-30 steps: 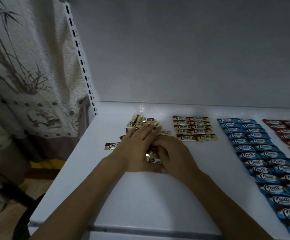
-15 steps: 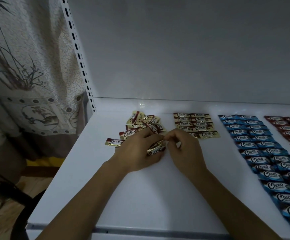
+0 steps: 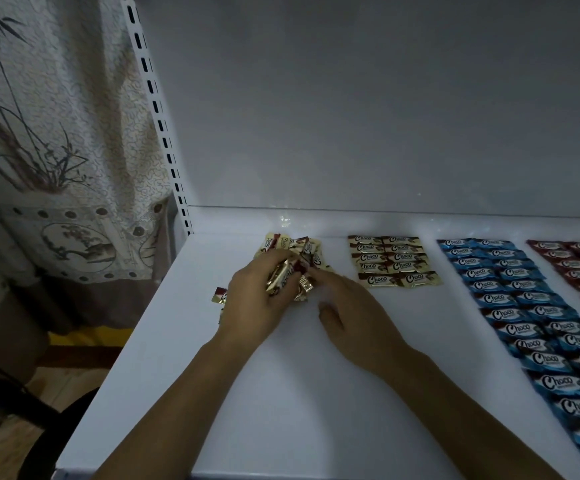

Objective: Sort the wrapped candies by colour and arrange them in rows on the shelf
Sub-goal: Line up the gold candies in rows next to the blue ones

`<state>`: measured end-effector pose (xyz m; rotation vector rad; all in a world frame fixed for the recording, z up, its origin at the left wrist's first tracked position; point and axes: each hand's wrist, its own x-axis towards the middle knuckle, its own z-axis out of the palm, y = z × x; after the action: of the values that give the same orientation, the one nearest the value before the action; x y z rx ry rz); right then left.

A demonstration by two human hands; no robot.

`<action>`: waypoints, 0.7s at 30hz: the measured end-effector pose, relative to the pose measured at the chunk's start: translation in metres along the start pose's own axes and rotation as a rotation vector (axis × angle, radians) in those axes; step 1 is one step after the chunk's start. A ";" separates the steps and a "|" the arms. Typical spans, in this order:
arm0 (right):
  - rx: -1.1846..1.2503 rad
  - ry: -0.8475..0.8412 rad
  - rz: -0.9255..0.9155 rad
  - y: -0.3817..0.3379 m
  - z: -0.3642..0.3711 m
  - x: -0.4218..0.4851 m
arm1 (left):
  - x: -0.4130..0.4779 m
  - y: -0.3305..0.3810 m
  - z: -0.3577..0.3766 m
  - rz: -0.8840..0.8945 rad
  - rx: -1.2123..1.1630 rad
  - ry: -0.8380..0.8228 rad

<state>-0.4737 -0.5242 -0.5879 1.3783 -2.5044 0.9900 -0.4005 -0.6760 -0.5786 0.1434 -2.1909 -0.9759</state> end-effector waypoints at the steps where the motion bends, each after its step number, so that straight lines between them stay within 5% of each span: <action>1: -0.020 0.015 -0.001 0.000 -0.001 0.000 | 0.001 0.000 -0.002 -0.041 -0.047 0.018; 6: -0.144 -0.032 -0.129 -0.003 0.005 0.001 | 0.001 0.002 -0.005 -0.092 -0.125 0.065; 17: 0.636 0.078 0.211 -0.022 -0.019 0.004 | -0.002 0.016 -0.006 -0.098 -0.115 0.076; 21: 0.751 0.145 0.344 -0.009 -0.029 0.000 | -0.001 0.014 -0.008 -0.197 -0.258 0.100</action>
<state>-0.4720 -0.5101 -0.5606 0.9314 -2.3919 2.1687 -0.3920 -0.6707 -0.5664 0.2843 -1.9670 -1.3227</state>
